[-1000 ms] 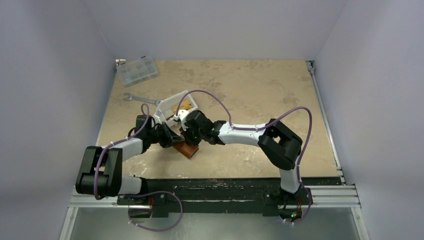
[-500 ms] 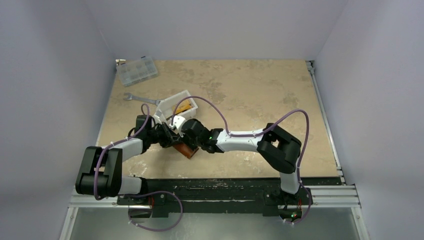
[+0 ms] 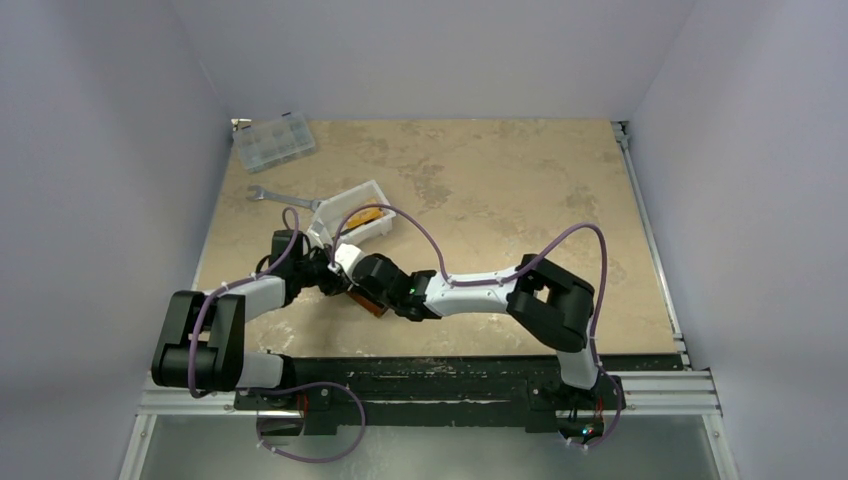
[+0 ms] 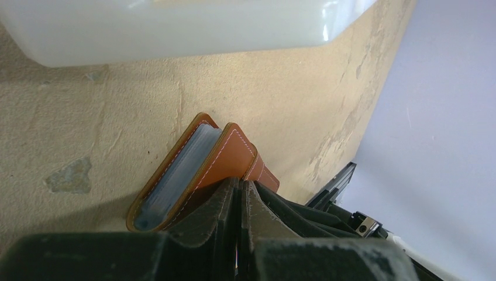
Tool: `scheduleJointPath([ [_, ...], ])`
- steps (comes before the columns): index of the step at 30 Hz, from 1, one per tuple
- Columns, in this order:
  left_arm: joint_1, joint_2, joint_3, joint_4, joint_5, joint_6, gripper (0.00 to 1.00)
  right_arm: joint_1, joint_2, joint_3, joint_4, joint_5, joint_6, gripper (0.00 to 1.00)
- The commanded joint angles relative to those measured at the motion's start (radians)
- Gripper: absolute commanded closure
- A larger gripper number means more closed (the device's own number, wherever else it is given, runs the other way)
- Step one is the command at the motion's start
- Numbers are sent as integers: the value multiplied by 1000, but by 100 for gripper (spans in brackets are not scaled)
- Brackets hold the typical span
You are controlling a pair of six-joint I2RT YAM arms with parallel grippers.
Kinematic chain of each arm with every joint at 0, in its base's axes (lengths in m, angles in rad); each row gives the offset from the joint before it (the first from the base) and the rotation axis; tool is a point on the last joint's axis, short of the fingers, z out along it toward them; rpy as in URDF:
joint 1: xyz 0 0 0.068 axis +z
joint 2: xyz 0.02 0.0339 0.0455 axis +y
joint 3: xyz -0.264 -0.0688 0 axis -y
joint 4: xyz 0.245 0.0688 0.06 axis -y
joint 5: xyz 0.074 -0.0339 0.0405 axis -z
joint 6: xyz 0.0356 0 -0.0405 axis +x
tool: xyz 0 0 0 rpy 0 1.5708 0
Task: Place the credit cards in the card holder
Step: Close the card holder at the center of the board.
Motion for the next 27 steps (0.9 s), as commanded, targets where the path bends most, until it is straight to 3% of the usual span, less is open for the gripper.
scheduleJointPath([
  [1,-9,54,-16,-31,-106,57,100,104,174,-115,-240,-280,94,100],
  [8,-9,54,-11,-41,-100,70,100,141,211,-129,-242,-351,108,100],
  [16,-9,33,-11,-61,-102,75,100,137,249,-156,-181,-548,154,100],
  [27,-9,14,-10,-80,-105,79,100,19,177,-256,-91,-735,232,98],
])
